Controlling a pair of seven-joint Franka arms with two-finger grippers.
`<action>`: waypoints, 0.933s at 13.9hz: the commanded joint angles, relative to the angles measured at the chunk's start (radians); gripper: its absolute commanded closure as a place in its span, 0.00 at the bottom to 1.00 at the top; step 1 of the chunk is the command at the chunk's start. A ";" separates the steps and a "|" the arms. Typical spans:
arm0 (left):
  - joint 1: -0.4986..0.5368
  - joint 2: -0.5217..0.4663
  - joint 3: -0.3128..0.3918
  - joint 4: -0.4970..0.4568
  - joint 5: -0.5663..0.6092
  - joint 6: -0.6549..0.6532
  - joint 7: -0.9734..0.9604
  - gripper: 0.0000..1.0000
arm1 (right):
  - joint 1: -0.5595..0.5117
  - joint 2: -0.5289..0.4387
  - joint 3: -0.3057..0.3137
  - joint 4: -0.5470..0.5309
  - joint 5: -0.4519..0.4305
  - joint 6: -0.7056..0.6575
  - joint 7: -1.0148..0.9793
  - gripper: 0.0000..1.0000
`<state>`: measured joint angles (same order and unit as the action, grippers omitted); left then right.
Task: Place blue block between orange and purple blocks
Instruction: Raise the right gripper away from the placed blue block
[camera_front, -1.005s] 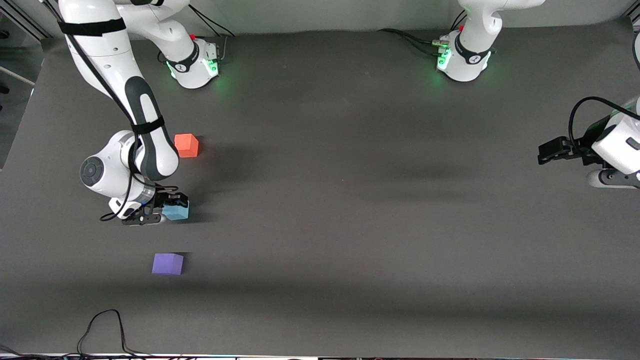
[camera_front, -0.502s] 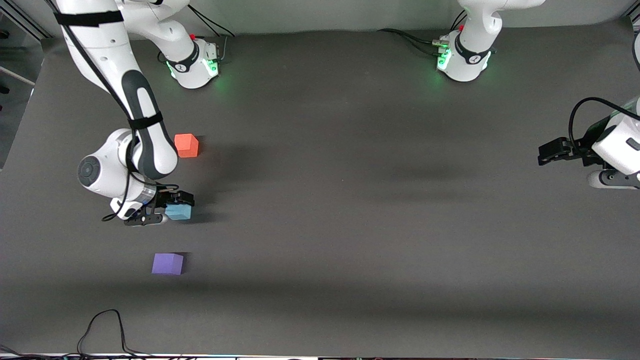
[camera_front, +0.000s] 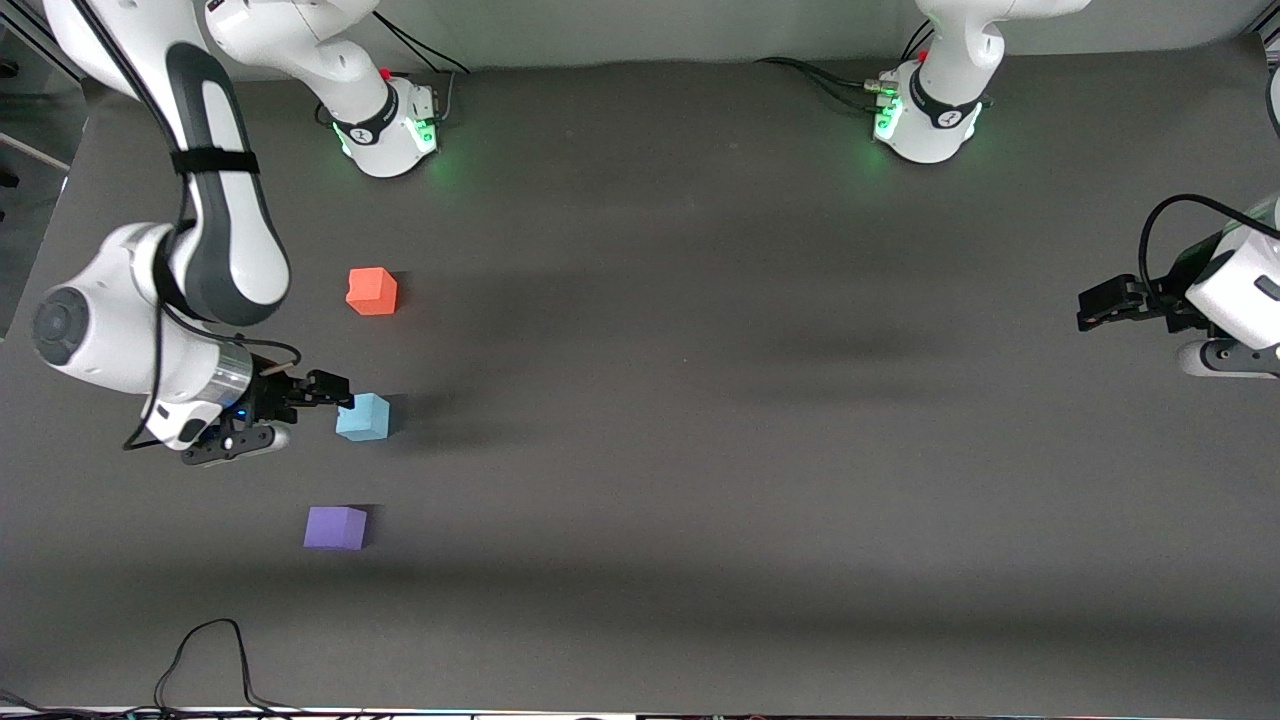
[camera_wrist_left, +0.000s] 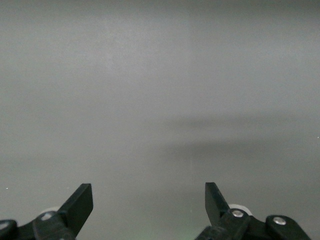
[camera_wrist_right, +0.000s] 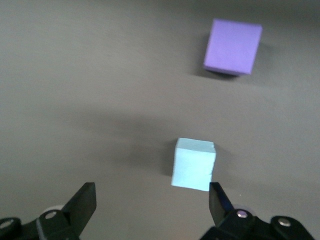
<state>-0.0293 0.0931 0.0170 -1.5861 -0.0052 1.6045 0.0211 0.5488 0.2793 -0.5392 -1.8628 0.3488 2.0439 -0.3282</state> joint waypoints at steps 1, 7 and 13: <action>0.002 -0.021 0.001 0.001 0.001 0.000 -0.004 0.00 | 0.022 -0.044 -0.004 0.103 -0.079 -0.108 0.058 0.00; 0.002 -0.024 0.003 0.008 0.001 -0.002 -0.006 0.00 | -0.273 -0.159 0.362 0.226 -0.259 -0.310 0.202 0.00; 0.002 -0.030 0.001 0.012 0.001 -0.005 -0.009 0.00 | -0.573 -0.242 0.651 0.183 -0.295 -0.347 0.253 0.00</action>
<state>-0.0277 0.0795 0.0185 -1.5730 -0.0052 1.6045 0.0205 0.0148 0.0750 0.0796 -1.6381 0.0742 1.7006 -0.0919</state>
